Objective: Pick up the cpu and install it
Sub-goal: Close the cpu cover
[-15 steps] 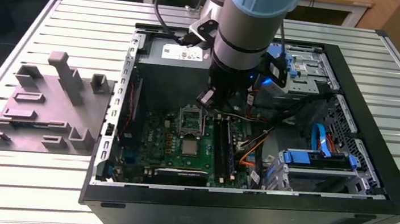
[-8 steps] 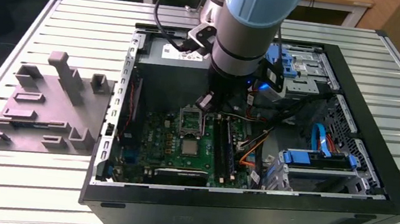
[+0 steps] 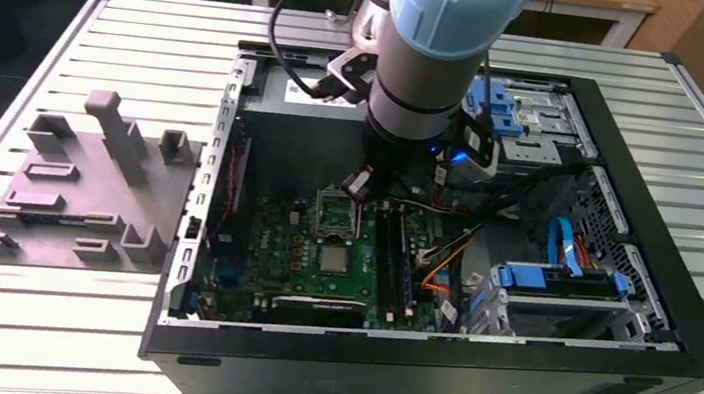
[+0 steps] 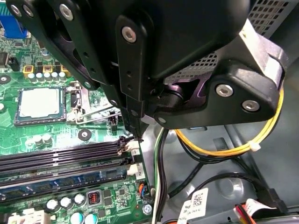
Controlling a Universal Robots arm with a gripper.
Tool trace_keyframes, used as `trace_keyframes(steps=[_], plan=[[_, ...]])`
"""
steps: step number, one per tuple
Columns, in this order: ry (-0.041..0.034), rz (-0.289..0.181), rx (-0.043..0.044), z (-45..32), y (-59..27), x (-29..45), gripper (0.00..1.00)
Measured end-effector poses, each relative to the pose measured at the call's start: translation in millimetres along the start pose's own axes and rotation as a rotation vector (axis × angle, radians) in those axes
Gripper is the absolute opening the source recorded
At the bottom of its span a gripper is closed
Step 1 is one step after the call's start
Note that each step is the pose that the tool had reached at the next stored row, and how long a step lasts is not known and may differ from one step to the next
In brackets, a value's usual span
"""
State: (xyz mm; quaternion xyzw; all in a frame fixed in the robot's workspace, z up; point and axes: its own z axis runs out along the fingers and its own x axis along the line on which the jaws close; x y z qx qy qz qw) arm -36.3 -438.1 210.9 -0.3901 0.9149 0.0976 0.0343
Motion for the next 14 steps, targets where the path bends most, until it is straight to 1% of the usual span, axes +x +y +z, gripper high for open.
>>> trace_keyframes(steps=[5, 11, 14], plan=[[-0.0007, -0.002, 0.0003, 5.0, 1.1, 1.6, 0.11], [-0.0011, -0.003, -0.0004, 8.3, 3.6, -0.8, 0.11], [-0.0013, -0.003, -0.0006, 9.5, 4.4, -0.9, 0.11]])
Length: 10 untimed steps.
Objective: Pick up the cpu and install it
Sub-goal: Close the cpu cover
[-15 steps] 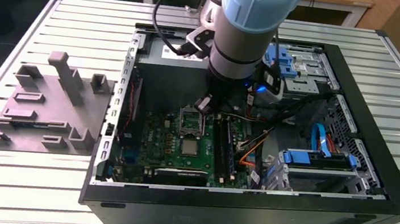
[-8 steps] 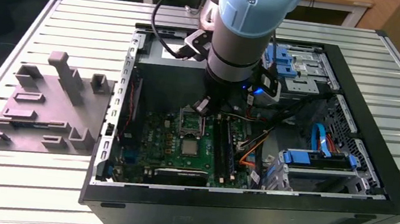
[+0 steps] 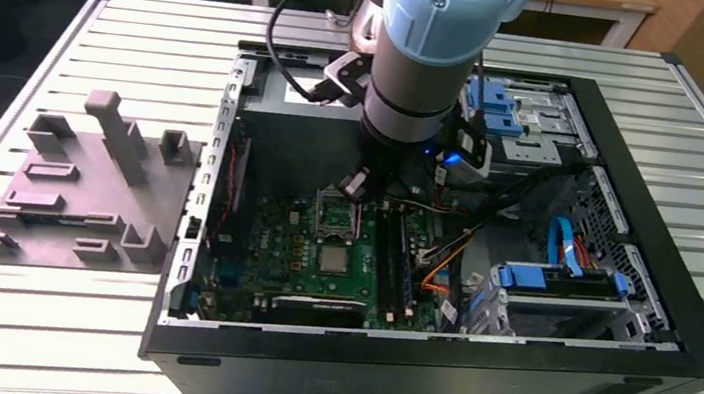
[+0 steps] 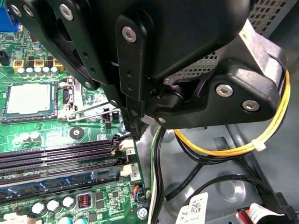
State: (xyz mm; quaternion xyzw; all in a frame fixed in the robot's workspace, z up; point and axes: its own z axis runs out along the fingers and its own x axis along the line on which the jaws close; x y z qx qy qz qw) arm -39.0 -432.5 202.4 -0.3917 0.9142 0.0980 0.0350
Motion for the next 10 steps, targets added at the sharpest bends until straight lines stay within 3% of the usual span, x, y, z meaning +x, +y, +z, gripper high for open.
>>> trace_keyframes(steps=[10], plan=[[0.0024, 0.0, 0.0023, 3.5, 2.2, 1.9, 0.11]])
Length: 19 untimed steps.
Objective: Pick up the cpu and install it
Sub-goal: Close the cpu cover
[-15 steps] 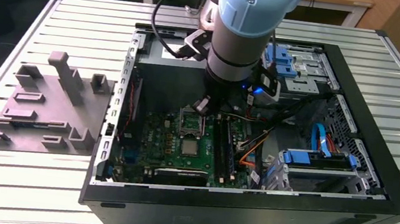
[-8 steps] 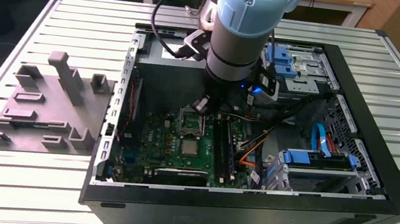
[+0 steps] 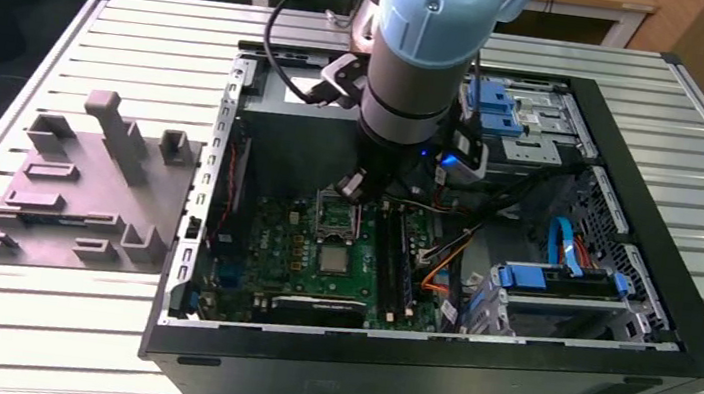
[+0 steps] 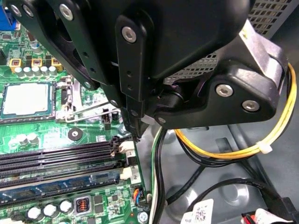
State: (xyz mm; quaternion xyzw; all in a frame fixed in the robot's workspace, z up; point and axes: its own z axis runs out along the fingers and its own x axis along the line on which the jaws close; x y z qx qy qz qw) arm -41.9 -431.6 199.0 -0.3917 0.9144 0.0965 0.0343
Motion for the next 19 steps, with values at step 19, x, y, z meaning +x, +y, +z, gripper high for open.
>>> trace_keyframes(steps=[19], plan=[[0.0521, 0.001, 0.0498, -8.5, 7.2, -3.0, 0.11]])
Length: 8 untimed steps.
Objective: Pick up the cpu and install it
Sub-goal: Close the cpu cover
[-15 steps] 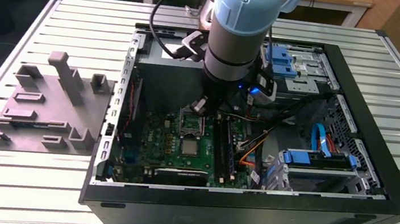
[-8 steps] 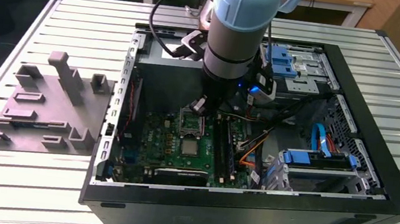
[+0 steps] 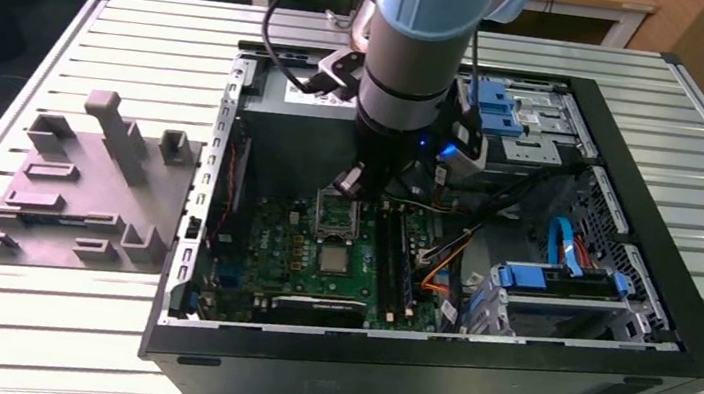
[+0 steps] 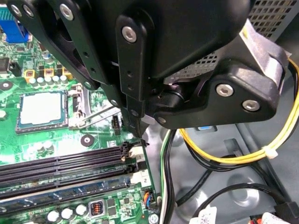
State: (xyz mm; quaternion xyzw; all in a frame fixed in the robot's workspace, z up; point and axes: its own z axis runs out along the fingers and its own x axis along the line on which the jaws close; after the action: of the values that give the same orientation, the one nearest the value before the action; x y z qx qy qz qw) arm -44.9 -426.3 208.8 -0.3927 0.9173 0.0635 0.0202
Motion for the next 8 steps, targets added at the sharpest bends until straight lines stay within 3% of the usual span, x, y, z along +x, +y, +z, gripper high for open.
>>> trace_keyframes(steps=[6, 8], plan=[[0.017, 0.0, 0.0162, -6.2, 2.2, -0.5, 0.11], [0.0262, 0.0, 0.0249, -8.4, 2.9, -0.8, 0.11]])
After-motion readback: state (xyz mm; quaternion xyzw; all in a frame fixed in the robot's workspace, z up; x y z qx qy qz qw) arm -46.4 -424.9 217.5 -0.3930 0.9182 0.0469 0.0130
